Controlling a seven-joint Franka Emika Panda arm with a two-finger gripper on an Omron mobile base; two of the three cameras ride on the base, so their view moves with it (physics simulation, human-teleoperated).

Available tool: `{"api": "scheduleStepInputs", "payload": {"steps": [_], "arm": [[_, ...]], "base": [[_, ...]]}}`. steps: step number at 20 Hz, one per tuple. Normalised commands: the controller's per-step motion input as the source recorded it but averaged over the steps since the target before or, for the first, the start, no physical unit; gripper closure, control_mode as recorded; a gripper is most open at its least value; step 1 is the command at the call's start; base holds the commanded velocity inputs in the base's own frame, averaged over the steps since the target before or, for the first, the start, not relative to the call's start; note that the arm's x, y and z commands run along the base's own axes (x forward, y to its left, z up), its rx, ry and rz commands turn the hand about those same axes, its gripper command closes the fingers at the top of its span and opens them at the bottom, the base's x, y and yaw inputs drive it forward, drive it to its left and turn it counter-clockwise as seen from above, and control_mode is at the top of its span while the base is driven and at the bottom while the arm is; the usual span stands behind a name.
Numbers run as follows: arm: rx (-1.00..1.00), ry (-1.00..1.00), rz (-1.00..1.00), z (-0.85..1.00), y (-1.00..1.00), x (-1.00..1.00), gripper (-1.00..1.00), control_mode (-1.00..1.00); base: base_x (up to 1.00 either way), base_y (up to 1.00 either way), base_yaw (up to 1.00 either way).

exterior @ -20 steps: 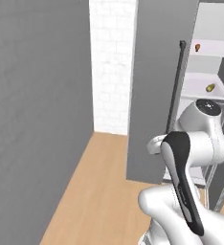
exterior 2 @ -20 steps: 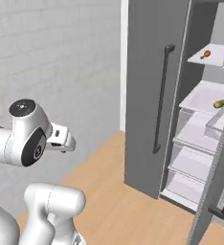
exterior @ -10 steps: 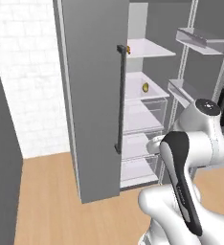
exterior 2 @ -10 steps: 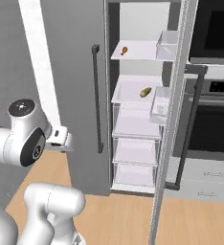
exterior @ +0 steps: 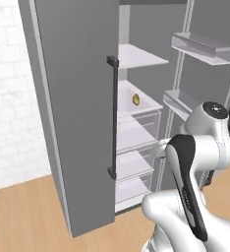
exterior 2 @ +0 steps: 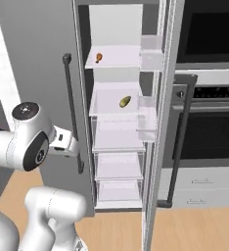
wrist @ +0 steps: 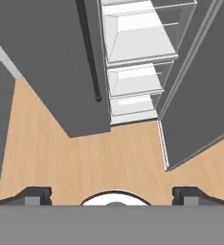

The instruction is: Place one cucumber and one chicken drumstick in each tupperware on the nearby counter, to pack two identical lunches.

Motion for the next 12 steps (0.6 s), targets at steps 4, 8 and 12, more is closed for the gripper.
{"api": "scheduleStepInputs", "payload": {"steps": [4, 8, 12], "arm": [[0.00, 0.00, 0.00, 0.00, 0.00, 0.00, -1.00, 1.00], [0.00, 0.00, 0.00, 0.00, 0.00, 0.00, -1.00, 1.00], [0.00, 0.00, 0.00, 0.00, 0.00, 0.00, -1.00, 1.00]], "base": [[0.52, 0.00, -0.36], [0.63, 0.00, -0.40], [0.60, 0.00, -0.10]]}}
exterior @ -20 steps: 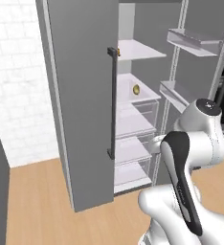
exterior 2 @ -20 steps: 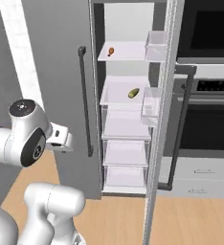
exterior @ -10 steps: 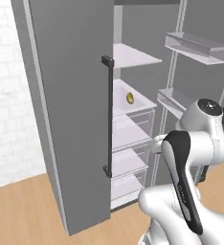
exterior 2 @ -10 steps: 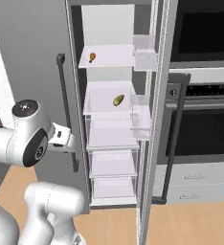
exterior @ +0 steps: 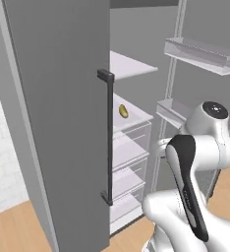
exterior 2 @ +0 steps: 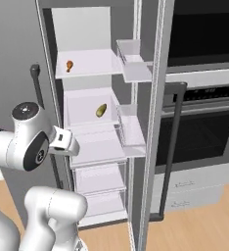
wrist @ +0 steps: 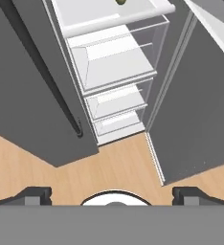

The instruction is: Place one cucumber and one chicken drumstick in each tupperware on the nearby counter, to pack two identical lunches.

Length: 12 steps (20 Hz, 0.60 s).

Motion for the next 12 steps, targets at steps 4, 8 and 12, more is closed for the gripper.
{"api": "scheduleStepInputs", "payload": {"steps": [4, 8, 12], "arm": [[0.00, 0.00, 0.00, 0.00, 0.00, 0.00, -1.00, 1.00], [0.00, 0.00, 0.00, 0.00, 0.00, 0.00, -1.00, 1.00], [0.00, 0.00, 0.00, 0.00, 0.00, 0.00, -1.00, 1.00]], "base": [[0.50, 0.00, 0.05], [0.47, -0.11, 0.23], [0.33, -0.20, 0.31]]}}
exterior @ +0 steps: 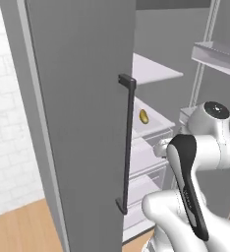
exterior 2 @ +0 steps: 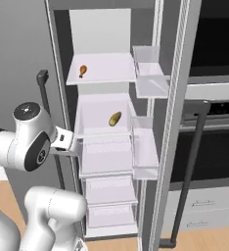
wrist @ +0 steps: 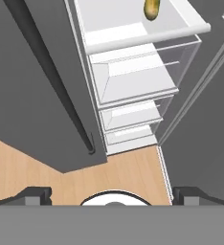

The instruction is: Place one cucumber and one chicken drumstick in each tupperware on the nearby counter, to pack two identical lunches.

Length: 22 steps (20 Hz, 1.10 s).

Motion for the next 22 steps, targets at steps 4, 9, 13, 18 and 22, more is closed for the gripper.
{"api": "scheduleStepInputs", "payload": {"steps": [4, 9, 13, 18, 22], "arm": [[0.00, 0.00, 0.00, 0.00, 0.00, 0.00, -1.00, 1.00], [0.00, 0.00, 0.00, 0.00, 0.00, 0.00, -1.00, 1.00], [0.00, 0.00, 0.00, 0.00, 0.00, 0.00, -1.00, 1.00], [0.00, 0.00, 0.00, 0.00, 0.00, 0.00, -1.00, 1.00], [0.00, 0.00, 0.00, 0.00, 0.00, 0.00, -1.00, 1.00]], "base": [[0.26, -0.30, 0.33], [0.30, -0.34, 0.26], [0.25, -0.21, 0.20], [0.31, -0.28, 0.03], [0.28, -0.35, 0.01]]}}
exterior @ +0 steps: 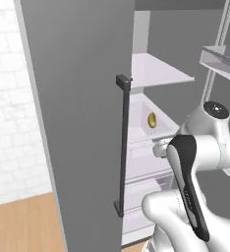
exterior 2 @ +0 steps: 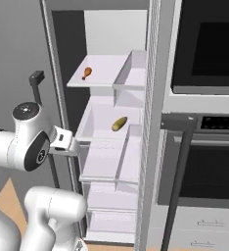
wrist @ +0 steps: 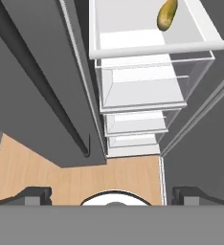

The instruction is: Place one cucumber and one chicken drumstick in each tupperware on the nearby counter, to pack two identical lunches.

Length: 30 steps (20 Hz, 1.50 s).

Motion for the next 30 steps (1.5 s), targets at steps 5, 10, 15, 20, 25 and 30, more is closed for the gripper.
{"api": "scheduleStepInputs", "payload": {"steps": [5, 10, 15, 20, 25, 30], "arm": [[0.00, 0.00, 0.00, 0.00, 0.00, 0.00, -1.00, 1.00], [0.00, 0.00, 0.00, 0.00, 0.00, 0.00, -1.00, 1.00], [0.00, 0.00, 0.00, 0.00, 0.00, 0.00, -1.00, 1.00], [0.00, 0.00, 0.00, 0.00, 0.00, 0.00, -1.00, 1.00], [0.00, 0.00, 0.00, 0.00, 0.00, 0.00, -1.00, 1.00], [0.00, 0.00, 0.00, 0.00, 0.00, 0.00, -1.00, 1.00]], "base": [[0.40, -0.19, 0.06], [0.66, -0.19, 0.13], [0.05, -0.30, 0.11], [0.02, -0.26, 0.06], [0.00, -0.26, 0.00], [0.00, -0.24, -0.05]]}}
